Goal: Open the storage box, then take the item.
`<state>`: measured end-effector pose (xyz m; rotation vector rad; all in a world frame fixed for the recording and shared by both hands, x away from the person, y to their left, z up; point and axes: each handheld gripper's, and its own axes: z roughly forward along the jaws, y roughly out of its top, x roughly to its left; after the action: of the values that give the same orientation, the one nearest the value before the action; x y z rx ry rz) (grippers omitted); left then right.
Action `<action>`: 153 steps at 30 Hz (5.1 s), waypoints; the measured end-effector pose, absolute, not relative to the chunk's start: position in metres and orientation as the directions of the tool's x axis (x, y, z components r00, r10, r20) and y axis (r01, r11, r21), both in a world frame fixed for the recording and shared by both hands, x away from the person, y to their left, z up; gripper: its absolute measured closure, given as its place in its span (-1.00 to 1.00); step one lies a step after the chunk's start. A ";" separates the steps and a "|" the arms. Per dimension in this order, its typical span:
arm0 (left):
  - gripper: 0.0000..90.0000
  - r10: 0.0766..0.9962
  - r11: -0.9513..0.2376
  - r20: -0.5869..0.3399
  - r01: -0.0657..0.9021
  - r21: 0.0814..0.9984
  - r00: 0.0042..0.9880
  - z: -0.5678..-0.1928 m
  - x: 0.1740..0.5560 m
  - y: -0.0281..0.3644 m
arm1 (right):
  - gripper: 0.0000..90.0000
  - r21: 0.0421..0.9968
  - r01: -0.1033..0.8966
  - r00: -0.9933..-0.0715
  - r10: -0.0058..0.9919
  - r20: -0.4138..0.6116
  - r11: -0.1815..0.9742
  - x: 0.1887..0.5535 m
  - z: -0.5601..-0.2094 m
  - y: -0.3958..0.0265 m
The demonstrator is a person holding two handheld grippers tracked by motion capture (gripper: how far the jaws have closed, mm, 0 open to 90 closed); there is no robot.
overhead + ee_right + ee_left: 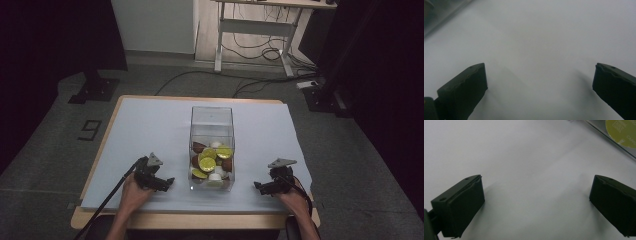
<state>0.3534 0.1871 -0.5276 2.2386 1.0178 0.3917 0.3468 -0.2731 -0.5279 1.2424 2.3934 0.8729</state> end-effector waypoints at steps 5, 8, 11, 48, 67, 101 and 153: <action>-1.00 0.754 -0.494 0.000 0.566 0.660 0.657 -0.528 0.354 0.187 | -1.00 0.657 0.621 -0.573 0.820 0.007 0.428 0.345 -0.530 -0.273; -1.00 0.754 -0.494 0.000 0.566 0.660 0.657 -0.528 0.354 0.187 | -1.00 0.672 0.609 -0.574 0.819 0.007 0.421 0.343 -0.532 -0.275; -1.00 0.754 -0.493 -0.002 0.568 0.659 0.657 -0.528 0.354 0.187 | -1.00 0.678 0.605 -0.574 0.819 0.008 0.417 0.343 -0.533 -0.275; -1.00 0.755 -0.490 -0.006 0.571 0.659 0.656 -0.528 0.354 0.188 | -1.00 0.690 0.552 -0.642 0.766 -0.005 0.468 0.332 -0.489 -0.277; -1.00 0.755 -0.491 -0.005 0.570 0.659 0.656 -0.528 0.354 0.188 | -0.83 0.692 0.506 -0.694 0.720 -0.027 0.514 0.315 -0.449 -0.259; -1.00 0.755 -0.491 -0.005 0.570 0.659 0.656 -0.529 0.354 0.188 | -0.79 0.718 0.420 -0.806 0.591 0.014 0.555 0.345 -0.415 -0.204; -1.00 0.755 -0.491 -0.004 0.569 0.659 0.656 -0.528 0.354 0.188 | -0.32 0.653 0.412 -0.853 0.521 0.031 0.635 0.377 -0.446 -0.097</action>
<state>0.3538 0.1878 -0.5285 2.2364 1.0213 0.3791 0.3770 -0.0970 -0.4458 0.7745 2.6934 1.0153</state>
